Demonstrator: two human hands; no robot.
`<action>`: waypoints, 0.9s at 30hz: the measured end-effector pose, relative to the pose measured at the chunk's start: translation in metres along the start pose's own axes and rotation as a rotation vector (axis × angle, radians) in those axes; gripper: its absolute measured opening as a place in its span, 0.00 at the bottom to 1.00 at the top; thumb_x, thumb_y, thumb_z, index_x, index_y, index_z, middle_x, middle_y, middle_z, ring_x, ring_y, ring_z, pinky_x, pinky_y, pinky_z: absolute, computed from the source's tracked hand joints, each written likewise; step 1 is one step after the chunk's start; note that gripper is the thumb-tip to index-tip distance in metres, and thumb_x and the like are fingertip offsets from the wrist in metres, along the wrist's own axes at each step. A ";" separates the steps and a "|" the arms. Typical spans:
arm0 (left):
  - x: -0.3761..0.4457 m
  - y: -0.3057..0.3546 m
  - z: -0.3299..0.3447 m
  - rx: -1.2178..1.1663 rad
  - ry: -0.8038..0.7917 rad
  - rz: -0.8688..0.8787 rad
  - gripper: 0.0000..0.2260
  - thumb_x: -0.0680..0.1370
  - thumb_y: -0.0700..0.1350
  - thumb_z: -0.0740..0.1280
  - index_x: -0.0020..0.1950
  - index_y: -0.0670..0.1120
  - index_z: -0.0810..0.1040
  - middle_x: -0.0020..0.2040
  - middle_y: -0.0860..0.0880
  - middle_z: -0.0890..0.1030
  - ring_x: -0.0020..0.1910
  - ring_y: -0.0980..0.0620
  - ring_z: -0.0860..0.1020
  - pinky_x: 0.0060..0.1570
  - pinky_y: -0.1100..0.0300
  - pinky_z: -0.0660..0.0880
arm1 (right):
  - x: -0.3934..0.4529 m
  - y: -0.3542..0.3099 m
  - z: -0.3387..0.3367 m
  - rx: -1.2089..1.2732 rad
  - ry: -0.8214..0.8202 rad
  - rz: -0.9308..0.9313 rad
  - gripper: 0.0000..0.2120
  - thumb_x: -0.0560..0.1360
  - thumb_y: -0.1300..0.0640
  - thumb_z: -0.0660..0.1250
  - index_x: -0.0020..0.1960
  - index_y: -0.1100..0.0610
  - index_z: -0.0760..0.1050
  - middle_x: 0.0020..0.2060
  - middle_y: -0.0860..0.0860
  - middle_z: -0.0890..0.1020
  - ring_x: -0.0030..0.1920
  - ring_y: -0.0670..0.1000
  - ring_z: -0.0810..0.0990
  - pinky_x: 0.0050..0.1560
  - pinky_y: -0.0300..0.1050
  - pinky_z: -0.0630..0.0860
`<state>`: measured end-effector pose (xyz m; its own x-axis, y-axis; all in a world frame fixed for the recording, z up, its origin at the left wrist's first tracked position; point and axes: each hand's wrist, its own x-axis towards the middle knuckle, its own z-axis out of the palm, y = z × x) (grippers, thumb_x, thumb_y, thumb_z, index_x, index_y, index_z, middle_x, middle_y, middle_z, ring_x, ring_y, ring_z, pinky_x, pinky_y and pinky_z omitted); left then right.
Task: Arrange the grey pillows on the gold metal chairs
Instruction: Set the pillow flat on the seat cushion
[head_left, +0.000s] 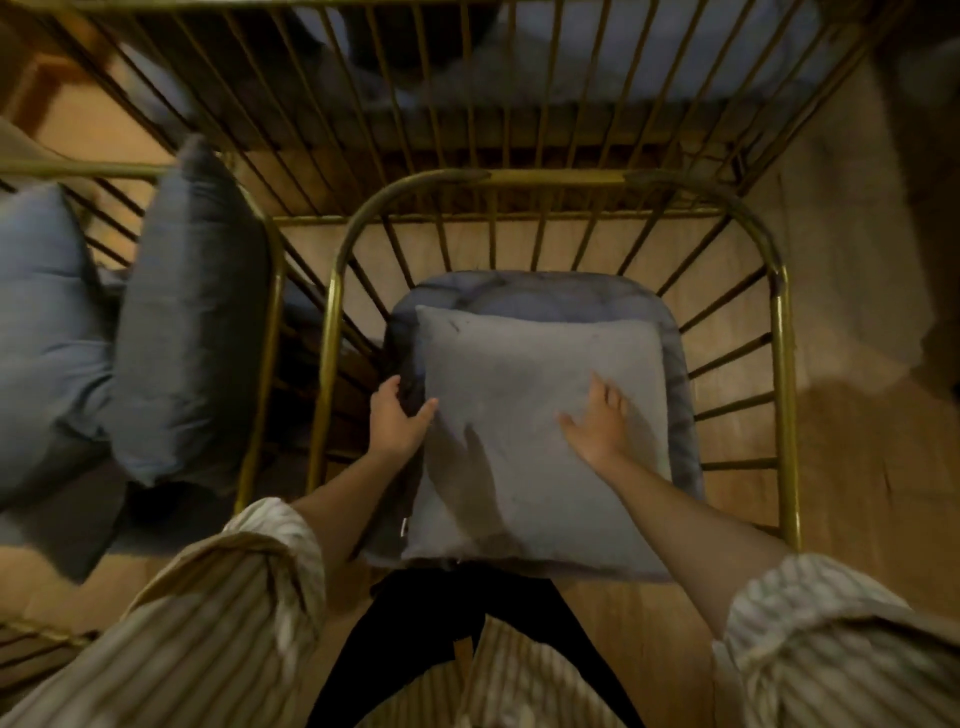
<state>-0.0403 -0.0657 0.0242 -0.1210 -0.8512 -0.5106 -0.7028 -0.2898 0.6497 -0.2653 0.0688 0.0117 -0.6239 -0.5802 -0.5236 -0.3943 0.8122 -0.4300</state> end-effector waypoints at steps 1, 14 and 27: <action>-0.002 0.008 -0.016 -0.049 0.050 0.035 0.32 0.76 0.48 0.72 0.77 0.46 0.63 0.74 0.45 0.68 0.71 0.45 0.71 0.68 0.48 0.72 | 0.003 -0.023 -0.004 0.010 0.003 -0.065 0.39 0.75 0.49 0.68 0.79 0.57 0.52 0.77 0.61 0.56 0.77 0.61 0.55 0.75 0.55 0.56; -0.013 -0.040 -0.297 -0.180 0.621 0.246 0.23 0.78 0.46 0.70 0.71 0.43 0.69 0.67 0.42 0.74 0.65 0.48 0.73 0.64 0.58 0.67 | -0.064 -0.296 0.039 -0.015 -0.170 -0.624 0.35 0.76 0.49 0.68 0.78 0.53 0.56 0.75 0.57 0.64 0.75 0.60 0.61 0.72 0.56 0.63; 0.048 -0.240 -0.520 -0.017 0.620 -0.143 0.27 0.76 0.48 0.72 0.71 0.38 0.70 0.68 0.36 0.73 0.68 0.36 0.72 0.66 0.41 0.71 | -0.147 -0.502 0.203 -0.006 -0.218 -0.789 0.18 0.77 0.54 0.67 0.62 0.62 0.76 0.61 0.60 0.77 0.63 0.59 0.74 0.59 0.46 0.69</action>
<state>0.4868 -0.2640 0.1368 0.4056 -0.8970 -0.1757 -0.6697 -0.4225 0.6108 0.1611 -0.2660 0.1551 -0.0164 -0.9797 -0.1998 -0.6668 0.1596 -0.7280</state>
